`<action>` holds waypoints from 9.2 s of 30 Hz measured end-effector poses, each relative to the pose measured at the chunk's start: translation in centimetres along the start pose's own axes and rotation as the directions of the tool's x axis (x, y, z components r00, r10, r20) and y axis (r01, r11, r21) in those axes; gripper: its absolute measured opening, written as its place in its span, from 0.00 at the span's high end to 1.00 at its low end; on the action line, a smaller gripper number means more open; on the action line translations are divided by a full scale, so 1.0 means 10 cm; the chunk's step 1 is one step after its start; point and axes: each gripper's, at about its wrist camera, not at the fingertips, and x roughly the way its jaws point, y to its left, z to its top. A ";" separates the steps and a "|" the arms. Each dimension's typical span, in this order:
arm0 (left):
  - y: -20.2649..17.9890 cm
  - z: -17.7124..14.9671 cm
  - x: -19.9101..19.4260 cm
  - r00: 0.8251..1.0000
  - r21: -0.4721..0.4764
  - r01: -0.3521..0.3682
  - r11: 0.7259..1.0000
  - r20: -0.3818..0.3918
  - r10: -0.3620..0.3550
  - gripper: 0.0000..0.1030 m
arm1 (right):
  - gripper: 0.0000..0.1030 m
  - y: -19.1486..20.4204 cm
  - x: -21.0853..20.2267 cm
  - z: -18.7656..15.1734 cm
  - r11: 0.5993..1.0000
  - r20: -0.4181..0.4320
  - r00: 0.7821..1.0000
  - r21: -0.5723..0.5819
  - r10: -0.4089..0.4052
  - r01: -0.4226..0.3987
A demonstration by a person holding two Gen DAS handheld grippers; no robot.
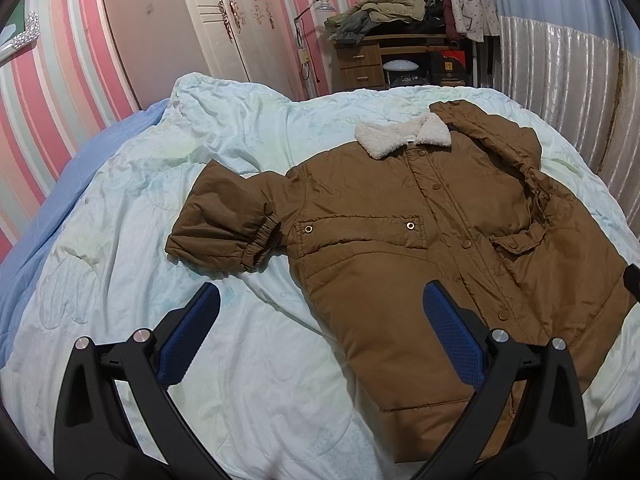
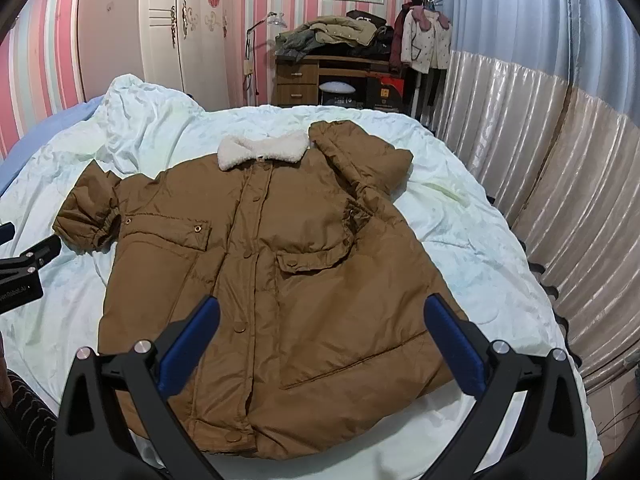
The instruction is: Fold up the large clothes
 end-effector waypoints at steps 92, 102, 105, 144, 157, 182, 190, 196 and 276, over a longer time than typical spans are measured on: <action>-0.55 1.66 3.61 0.825 -0.328 0.339 0.882 -0.348 -0.446 0.73 | 0.01 0.29 2.77 1.69 0.983 -0.174 0.977 -0.155 -0.122 0.095; -1.32 1.63 3.82 0.804 -0.172 0.371 0.913 -0.432 -0.408 0.49 | 0.01 -0.07 3.61 1.71 0.979 -0.315 0.929 -0.123 -0.192 0.160; -1.34 1.62 3.73 0.842 -0.120 0.345 0.931 -0.399 -0.363 0.05 | 0.01 -0.10 3.67 1.62 0.981 -0.346 0.920 -0.123 -0.182 0.148; 1.02 1.25 3.88 0.915 -0.171 0.122 0.978 -0.363 -0.178 0.03 | 0.82 1.77 4.02 1.72 0.944 -0.489 0.850 -0.137 0.198 -0.299; 0.40 1.48 3.87 0.915 -0.074 0.213 0.974 -0.334 -0.225 0.03 | 0.82 0.36 4.05 1.58 0.994 -0.549 0.833 -0.027 0.076 -0.108; -0.22 1.69 3.93 0.889 -0.122 0.273 0.954 -0.348 -0.299 0.03 | 0.78 -0.39 3.65 1.73 0.999 -0.410 0.912 0.046 0.026 -0.008; -0.62 1.76 4.26 0.882 -0.043 0.193 0.980 -0.431 -0.193 0.03 | 0.25 0.10 3.95 2.17 1.000 -0.296 0.955 0.001 0.013 -0.013; -0.70 1.80 4.54 0.848 -0.054 0.171 0.984 -0.501 -0.175 0.03 | 0.21 0.35 4.37 1.99 0.998 -0.336 0.941 -0.054 -0.027 0.009; -0.90 1.68 4.08 0.772 0.058 0.296 0.953 -0.602 -0.203 0.03 | 0.81 -0.55 3.92 2.27 0.996 -0.211 0.974 -0.049 -0.086 0.078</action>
